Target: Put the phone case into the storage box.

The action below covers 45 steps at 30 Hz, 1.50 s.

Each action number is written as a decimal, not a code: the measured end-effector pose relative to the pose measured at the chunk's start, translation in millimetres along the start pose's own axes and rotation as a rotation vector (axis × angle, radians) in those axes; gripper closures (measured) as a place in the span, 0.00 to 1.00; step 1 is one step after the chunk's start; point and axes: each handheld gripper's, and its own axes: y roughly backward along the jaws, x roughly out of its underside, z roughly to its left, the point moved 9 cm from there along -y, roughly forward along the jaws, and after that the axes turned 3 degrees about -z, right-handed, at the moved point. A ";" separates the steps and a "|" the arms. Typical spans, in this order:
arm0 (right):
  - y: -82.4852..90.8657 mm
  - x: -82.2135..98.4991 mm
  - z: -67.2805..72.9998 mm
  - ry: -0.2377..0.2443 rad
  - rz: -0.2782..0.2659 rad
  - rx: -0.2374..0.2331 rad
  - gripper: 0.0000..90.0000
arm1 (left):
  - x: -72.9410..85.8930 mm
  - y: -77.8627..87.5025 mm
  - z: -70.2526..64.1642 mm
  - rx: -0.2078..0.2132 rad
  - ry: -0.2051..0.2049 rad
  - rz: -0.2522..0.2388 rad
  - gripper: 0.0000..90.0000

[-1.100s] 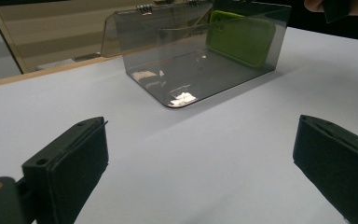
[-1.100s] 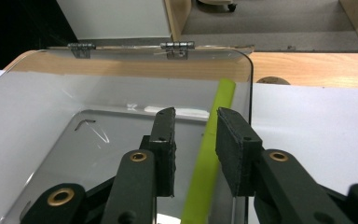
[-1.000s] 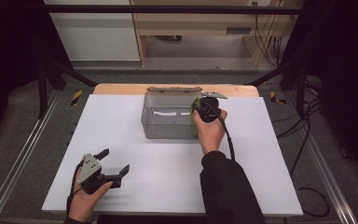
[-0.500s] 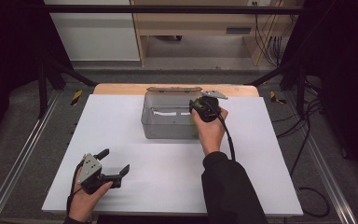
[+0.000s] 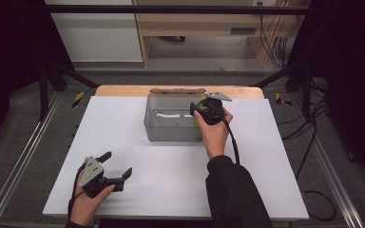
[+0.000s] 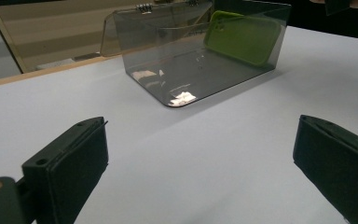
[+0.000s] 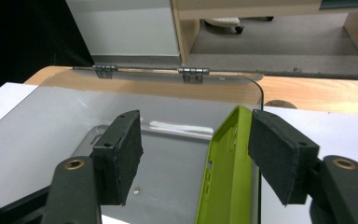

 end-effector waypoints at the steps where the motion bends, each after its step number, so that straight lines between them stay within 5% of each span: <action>1: 0.0 0.2 0.2 0.003 0.002 0.001 0.37 | 0.0 -0.1 -0.1 0.000 -0.001 0.000 0.03; 29: 5.4 -1.5 4.2 0.028 -0.010 -0.012 0.13 | 0.4 -0.3 -0.1 0.001 -0.002 0.002 0.03; 45: 10.1 -0.8 4.7 0.044 -0.007 -0.012 0.10 | 0.4 -0.3 -0.1 0.002 -0.001 0.002 0.03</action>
